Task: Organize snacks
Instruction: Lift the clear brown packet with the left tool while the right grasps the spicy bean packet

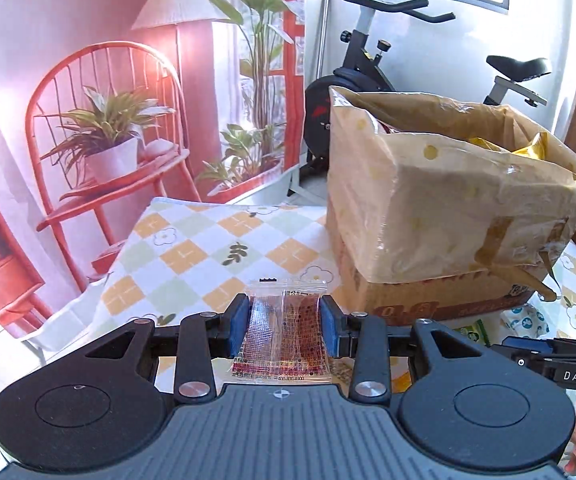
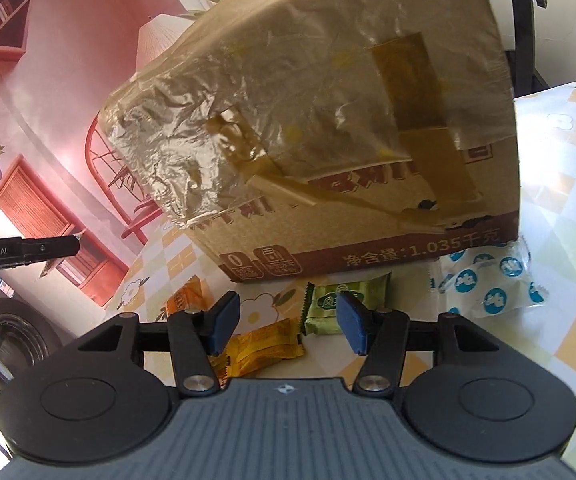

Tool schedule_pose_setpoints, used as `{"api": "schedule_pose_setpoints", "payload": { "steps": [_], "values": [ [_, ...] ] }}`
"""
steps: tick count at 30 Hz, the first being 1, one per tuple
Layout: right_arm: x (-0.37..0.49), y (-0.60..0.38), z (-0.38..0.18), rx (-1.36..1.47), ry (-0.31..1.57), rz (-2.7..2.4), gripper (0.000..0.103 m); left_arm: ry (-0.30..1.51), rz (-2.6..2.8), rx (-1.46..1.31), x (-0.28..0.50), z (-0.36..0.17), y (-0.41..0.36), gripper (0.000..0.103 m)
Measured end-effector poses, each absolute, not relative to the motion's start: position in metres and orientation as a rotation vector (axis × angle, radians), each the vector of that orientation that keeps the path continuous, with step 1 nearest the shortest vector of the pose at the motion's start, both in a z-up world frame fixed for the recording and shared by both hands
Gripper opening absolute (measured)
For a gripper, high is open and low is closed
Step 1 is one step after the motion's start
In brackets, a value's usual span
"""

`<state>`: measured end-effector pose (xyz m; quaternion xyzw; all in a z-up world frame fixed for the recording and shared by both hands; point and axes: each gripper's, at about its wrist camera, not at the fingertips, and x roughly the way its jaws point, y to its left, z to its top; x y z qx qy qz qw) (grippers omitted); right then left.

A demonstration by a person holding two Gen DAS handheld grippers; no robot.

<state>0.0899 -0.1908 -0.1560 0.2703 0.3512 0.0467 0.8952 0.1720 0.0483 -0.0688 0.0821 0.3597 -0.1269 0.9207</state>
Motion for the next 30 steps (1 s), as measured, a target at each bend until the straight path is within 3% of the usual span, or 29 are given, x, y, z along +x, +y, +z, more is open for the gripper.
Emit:
{"api": "schedule_pose_setpoints", "payload": {
  "steps": [5, 11, 20, 30],
  "values": [
    [0.117, -0.148, -0.173, 0.594, 0.852, 0.147, 0.057, 0.728, -0.198, 0.222, 0.174, -0.055, 0.089, 0.040],
    [0.126, -0.093, -0.180, 0.297, 0.885, 0.132, 0.058, 0.717, -0.164, 0.169, 0.176, -0.063, 0.128, 0.040],
    [0.120, -0.063, -0.200, 0.084, 0.938, 0.136, 0.071, 0.742, -0.238, 0.079, 0.167, -0.115, 0.119, 0.040],
    [0.121, -0.055, -0.204, -0.010, 0.918, 0.138, 0.070, 0.727, -0.270, 0.063, 0.158, -0.126, 0.111, 0.040]
  ]
}}
